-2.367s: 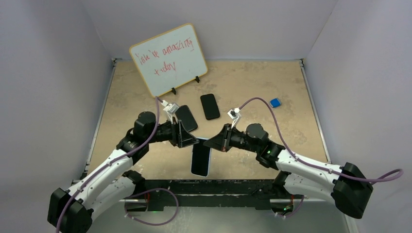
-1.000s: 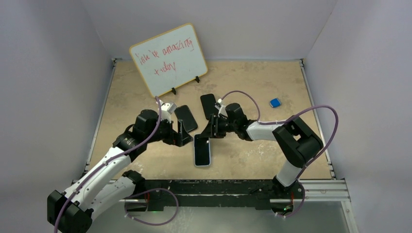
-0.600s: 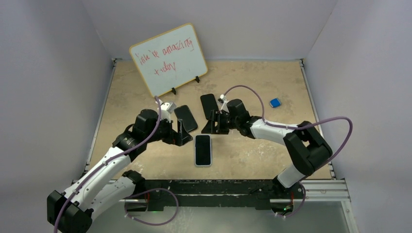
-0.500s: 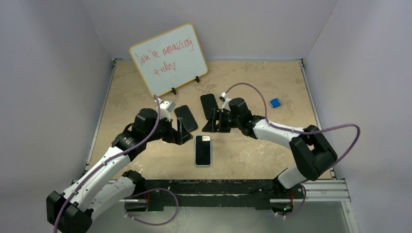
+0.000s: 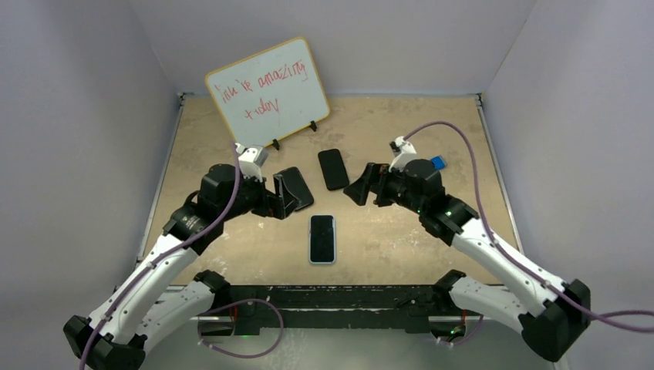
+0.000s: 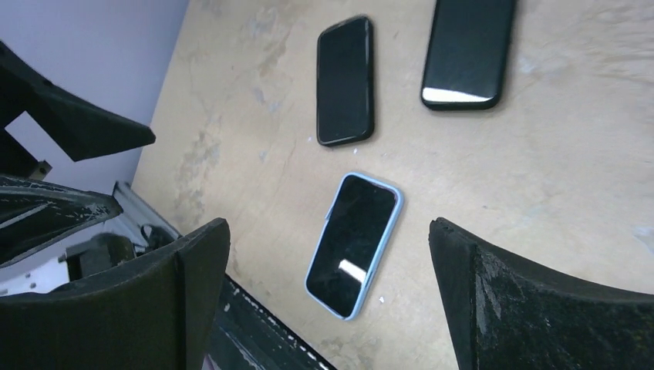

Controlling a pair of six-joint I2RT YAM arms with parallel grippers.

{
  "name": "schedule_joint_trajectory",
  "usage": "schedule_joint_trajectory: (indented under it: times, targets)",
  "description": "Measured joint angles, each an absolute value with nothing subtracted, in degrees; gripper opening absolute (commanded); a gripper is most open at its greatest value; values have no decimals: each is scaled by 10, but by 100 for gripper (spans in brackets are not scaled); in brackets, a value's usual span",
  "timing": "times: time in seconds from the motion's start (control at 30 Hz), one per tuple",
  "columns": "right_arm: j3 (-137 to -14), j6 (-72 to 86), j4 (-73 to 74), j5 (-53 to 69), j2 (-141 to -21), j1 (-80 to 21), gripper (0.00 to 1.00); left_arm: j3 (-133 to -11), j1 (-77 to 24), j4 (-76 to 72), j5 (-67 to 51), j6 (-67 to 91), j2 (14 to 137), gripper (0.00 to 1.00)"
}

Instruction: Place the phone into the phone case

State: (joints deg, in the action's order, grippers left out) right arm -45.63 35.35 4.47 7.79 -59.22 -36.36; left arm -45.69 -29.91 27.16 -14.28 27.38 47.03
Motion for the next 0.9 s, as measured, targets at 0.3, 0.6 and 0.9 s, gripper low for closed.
schedule_joint_trajectory:
  times: [0.3, 0.6, 0.9]
  targets:
    - [-456, 367, 127, -18, -429, -363, 99, -489, -299, 280, -106, 275, 435, 95]
    - [-470, 376, 165, -50, -384, -363, 99, -496, -299, 275, -88, 281, 388, 94]
    - [-472, 382, 175, -53, -377, -363, 99, -501, -299, 274, -66, 290, 377, 91]
